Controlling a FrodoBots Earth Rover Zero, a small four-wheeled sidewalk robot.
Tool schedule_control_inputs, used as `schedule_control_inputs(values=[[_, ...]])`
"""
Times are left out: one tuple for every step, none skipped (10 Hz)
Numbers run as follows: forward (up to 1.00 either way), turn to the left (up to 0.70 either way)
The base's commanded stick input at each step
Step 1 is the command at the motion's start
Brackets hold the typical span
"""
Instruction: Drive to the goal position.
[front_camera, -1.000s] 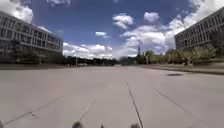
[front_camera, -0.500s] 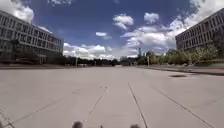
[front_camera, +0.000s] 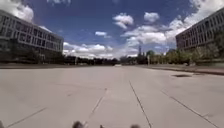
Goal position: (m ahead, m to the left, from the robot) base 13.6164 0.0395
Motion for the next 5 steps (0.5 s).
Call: schedule_control_inputs(values=[[0.70, 0.00], [0.70, 0.00], [0.70, 0.00], [0.70, 0.00], [0.70, 0.00]])
